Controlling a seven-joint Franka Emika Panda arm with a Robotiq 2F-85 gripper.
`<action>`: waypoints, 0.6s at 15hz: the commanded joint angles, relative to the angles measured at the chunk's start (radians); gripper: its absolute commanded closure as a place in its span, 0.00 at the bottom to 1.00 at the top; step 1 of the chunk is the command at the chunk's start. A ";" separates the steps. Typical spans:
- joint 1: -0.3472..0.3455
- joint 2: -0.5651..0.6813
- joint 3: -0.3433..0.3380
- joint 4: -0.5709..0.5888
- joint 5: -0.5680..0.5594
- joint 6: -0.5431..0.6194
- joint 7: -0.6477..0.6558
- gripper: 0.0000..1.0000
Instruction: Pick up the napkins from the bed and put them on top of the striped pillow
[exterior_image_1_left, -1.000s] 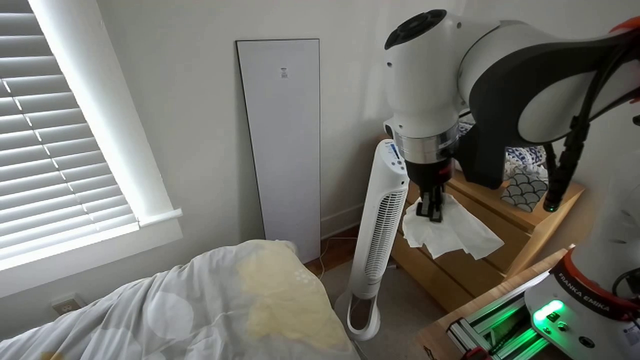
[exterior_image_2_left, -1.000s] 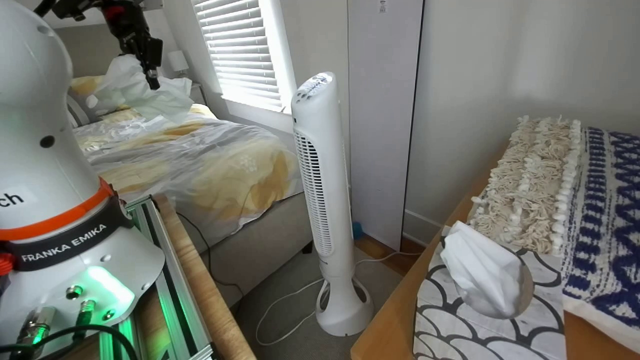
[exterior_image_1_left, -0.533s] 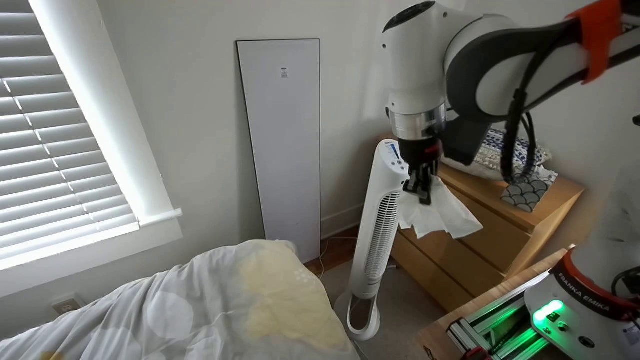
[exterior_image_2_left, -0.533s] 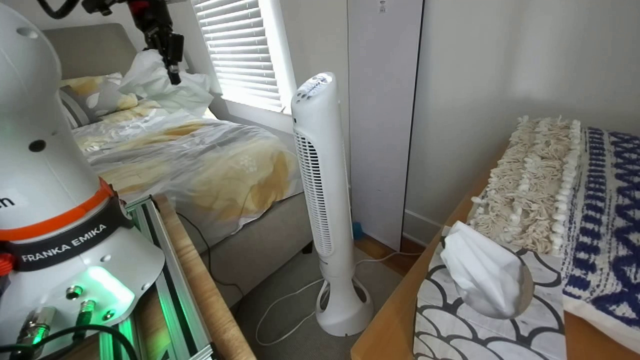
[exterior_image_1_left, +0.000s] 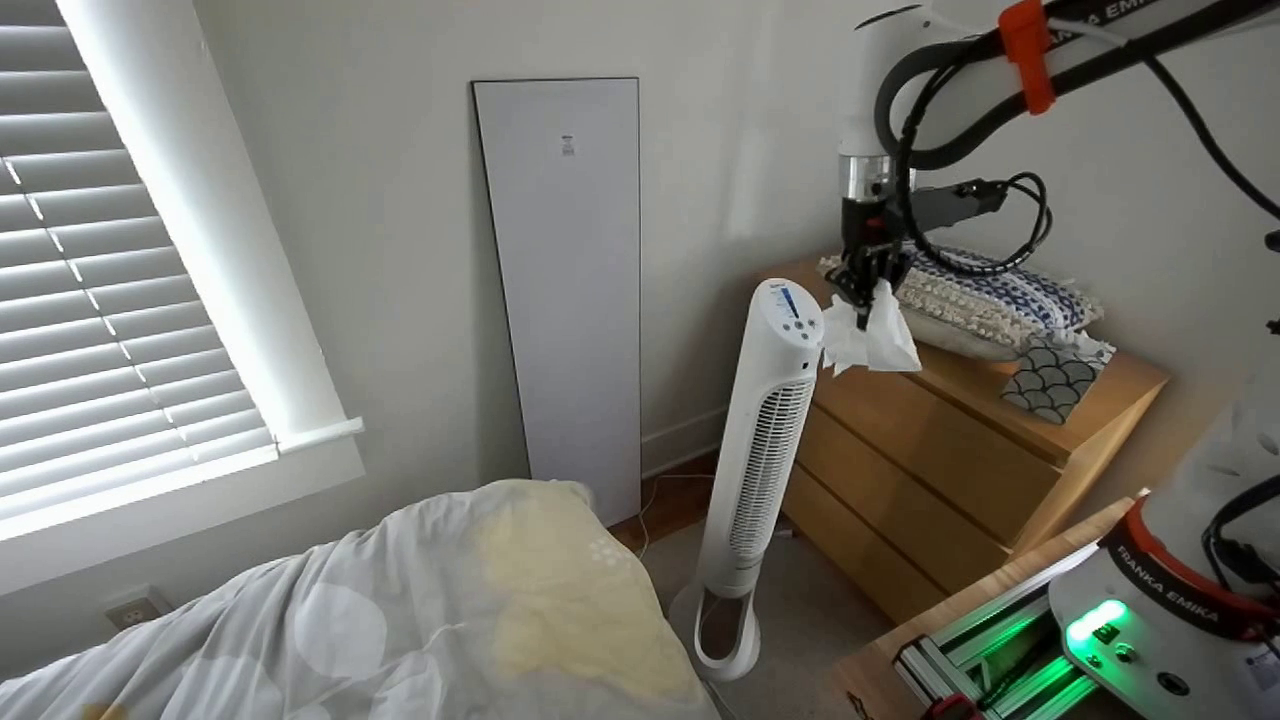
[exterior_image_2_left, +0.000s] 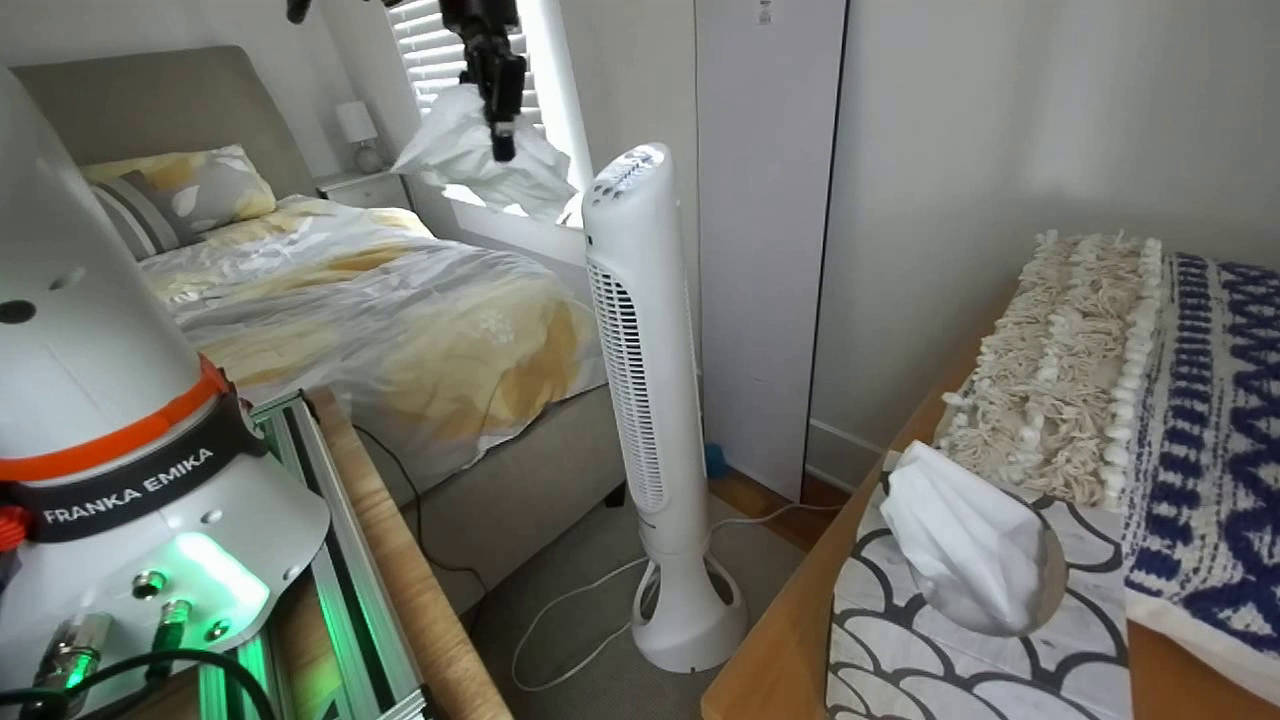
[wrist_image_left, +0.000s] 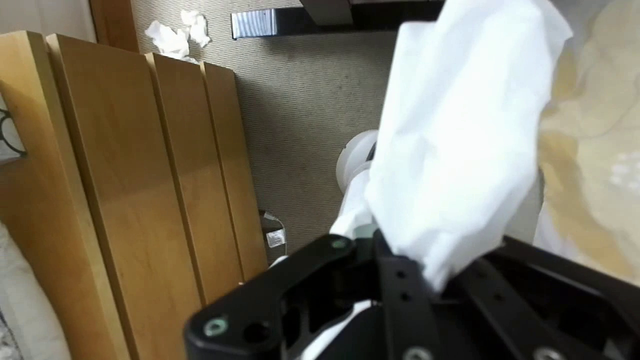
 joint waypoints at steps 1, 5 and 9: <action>-0.124 -0.023 -0.081 -0.044 0.011 0.096 -0.007 0.99; -0.274 -0.022 -0.172 -0.053 -0.043 0.208 0.028 0.99; -0.403 0.011 -0.237 -0.058 -0.089 0.349 0.089 0.99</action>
